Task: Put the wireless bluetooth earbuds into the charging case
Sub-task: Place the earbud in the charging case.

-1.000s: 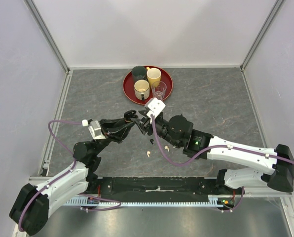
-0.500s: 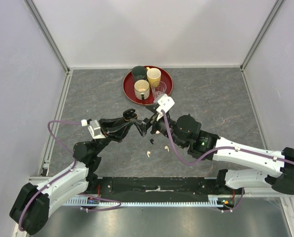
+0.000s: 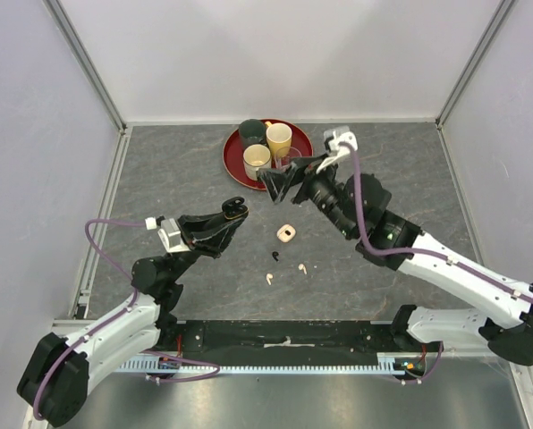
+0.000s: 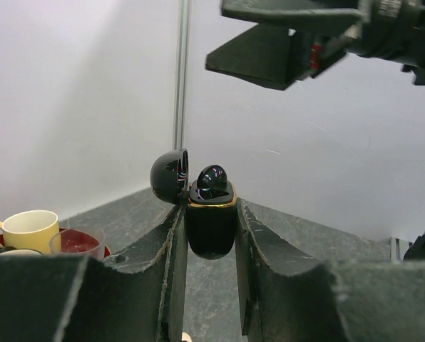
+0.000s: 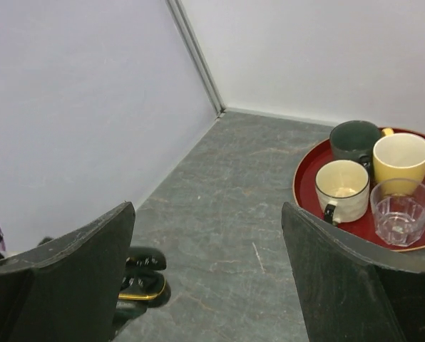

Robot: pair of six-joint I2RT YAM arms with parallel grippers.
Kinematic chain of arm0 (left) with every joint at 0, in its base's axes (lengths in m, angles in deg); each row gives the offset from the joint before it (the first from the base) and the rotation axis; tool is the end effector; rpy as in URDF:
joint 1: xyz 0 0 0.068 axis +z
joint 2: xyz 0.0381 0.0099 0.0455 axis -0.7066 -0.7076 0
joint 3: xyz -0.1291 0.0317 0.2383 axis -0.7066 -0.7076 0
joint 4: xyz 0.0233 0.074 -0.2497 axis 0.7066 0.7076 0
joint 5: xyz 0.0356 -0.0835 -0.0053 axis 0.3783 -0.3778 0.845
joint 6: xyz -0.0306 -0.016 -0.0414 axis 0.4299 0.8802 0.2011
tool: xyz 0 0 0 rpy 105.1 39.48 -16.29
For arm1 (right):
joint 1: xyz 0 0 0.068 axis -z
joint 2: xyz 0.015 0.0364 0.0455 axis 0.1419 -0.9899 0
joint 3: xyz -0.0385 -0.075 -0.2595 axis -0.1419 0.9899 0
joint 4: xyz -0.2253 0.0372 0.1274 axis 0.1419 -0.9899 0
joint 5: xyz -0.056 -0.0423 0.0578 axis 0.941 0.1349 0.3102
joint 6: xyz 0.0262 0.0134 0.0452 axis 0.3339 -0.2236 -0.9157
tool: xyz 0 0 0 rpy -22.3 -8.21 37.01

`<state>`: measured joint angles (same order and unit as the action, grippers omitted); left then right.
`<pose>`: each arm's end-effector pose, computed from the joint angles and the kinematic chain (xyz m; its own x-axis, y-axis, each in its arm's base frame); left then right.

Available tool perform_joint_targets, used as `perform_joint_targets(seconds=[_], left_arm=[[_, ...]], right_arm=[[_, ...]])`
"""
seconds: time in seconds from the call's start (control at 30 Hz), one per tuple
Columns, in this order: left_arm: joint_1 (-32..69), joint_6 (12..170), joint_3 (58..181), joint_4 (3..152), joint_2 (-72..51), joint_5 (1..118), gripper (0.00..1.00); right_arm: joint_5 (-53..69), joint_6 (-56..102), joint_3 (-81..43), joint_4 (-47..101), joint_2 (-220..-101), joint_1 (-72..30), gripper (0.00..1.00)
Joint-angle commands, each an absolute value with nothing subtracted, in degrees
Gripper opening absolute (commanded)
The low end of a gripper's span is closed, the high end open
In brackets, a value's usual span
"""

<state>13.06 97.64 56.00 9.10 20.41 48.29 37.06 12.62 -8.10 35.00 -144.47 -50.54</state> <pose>0.1233 -0.0907 0.2653 0.2409 -0.4878 -0.8391 0.8448 0.5310 -0.0661 0.1467 0.2161 0.4235 -0.1203 0.3289 -0.9367 -0.5972 0.7297 0.3329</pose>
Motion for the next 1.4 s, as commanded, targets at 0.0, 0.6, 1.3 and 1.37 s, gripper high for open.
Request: perform_joint_targets(seconds=[0.0, 0.6, 1.3, 1.37], left_arm=[[13.1, 95.4, 56.5, 5.3, 21.1, 47.1, 0.02], [13.1, 92.4, 59.0, 3.9, 17.9, 46.3, 0.02], [13.1, 93.8, 59.0, 3.7, 17.3, 44.4, 0.02], [13.1, 93.8, 59.0, 3.6, 17.2, 44.4, 0.02]], right_arm=[[21.0, -1.7, -14.6, 24.9, -147.5, -44.1, 0.92], [-16.7, -19.0, -12.9, 25.8, -155.5, -37.1, 0.97], [-17.3, -26.0, -10.7, 33.3, -160.0, -36.8, 0.64], [-17.4, -26.2, -10.6, 33.5, -160.1, -36.9, 0.61]])
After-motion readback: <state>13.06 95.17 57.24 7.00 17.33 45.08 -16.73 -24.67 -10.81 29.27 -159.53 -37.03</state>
